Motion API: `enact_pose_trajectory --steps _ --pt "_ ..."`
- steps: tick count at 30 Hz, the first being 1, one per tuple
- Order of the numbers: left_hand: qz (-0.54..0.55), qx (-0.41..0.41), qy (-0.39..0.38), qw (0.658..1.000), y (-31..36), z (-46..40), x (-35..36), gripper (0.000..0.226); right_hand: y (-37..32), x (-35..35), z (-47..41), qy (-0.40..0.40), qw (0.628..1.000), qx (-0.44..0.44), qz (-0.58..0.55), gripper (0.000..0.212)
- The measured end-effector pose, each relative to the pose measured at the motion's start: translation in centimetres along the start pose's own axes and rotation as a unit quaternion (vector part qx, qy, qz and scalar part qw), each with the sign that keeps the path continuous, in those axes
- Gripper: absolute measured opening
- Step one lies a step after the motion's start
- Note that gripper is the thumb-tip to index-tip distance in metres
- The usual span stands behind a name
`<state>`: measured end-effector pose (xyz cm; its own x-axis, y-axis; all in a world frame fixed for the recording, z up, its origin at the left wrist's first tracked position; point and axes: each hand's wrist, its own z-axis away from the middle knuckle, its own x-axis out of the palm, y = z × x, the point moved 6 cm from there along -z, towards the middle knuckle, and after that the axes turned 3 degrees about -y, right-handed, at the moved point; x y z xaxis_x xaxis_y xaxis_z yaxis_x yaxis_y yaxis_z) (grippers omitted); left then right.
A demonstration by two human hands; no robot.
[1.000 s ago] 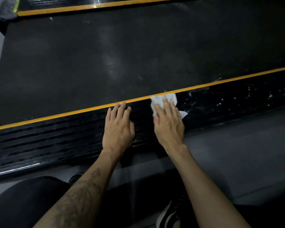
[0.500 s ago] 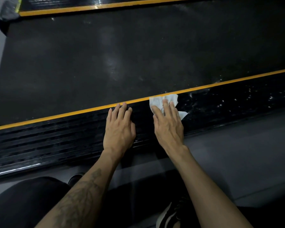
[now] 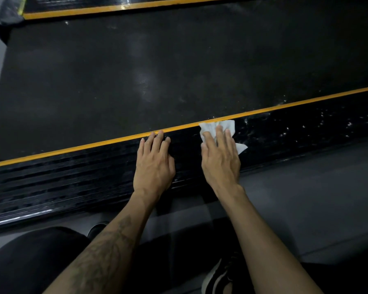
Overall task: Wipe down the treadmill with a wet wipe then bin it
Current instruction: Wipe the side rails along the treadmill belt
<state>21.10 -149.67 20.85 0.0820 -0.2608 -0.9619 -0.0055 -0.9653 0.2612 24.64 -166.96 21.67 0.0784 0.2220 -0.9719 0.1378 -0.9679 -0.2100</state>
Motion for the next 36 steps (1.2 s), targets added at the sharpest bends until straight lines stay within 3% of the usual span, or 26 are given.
enact_pose_trajectory --steps 4,10,16,21,27,32,36 --pt "0.002 0.000 0.002 1.000 0.1 0.0 -0.1 0.055 -2.3 1.1 0.3 -0.002 0.997 -0.070 0.010 0.052" --pt "0.000 -0.001 0.002 1.000 0.0 0.0 -0.1 0.054 0.8 0.2 -0.1 -0.003 1.000 0.001 0.011 0.056" --pt "-0.008 0.010 0.000 1.000 -0.1 -0.1 0.0 0.055 -1.6 0.9 1.0 -0.017 0.995 -0.099 0.006 0.062" --pt "-0.025 0.043 -0.004 0.999 0.5 -0.2 0.4 0.056 0.2 0.1 4.1 -0.003 1.000 -0.021 -0.002 0.063" --pt "-0.026 0.031 0.001 0.999 1.0 -0.5 0.8 0.055 -0.8 0.9 2.7 0.000 0.992 -0.128 -0.005 0.057" --pt "-0.007 -0.029 -0.009 1.000 2.2 -0.4 1.1 0.050 1.8 0.3 5.1 0.006 1.000 -0.023 -0.009 0.060" --pt "-0.008 -0.015 0.007 1.000 2.1 -0.4 0.9 0.055 0.0 0.8 5.7 0.010 0.994 -0.110 -0.014 0.055"
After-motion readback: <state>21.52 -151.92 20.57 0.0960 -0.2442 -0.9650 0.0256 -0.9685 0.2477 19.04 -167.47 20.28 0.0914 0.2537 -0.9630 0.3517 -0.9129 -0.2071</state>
